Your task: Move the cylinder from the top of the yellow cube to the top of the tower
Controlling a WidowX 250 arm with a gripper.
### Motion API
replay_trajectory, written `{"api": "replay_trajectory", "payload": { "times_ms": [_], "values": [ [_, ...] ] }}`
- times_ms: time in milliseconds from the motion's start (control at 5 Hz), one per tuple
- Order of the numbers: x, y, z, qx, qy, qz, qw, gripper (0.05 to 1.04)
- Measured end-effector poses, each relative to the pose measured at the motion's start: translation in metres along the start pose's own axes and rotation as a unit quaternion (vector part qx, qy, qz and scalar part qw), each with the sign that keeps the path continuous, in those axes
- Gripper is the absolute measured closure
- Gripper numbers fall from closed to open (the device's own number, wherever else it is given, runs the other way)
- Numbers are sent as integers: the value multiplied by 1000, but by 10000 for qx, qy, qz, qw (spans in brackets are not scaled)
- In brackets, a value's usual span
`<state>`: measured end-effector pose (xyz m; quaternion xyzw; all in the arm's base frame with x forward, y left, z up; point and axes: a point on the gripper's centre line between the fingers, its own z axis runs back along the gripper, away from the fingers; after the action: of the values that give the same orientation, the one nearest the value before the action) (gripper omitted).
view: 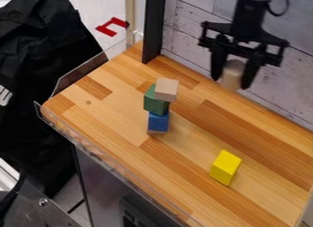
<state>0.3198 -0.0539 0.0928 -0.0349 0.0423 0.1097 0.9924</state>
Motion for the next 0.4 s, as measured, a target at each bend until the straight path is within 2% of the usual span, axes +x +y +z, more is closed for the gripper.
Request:
{"api": "replay_trajectory", "payload": {
  "times_ms": [200,400],
  "values": [
    [-1,18,-2,51,154,205,9997,529],
    [-5,26,14,85,51,287,9995,529]
  ]
}}
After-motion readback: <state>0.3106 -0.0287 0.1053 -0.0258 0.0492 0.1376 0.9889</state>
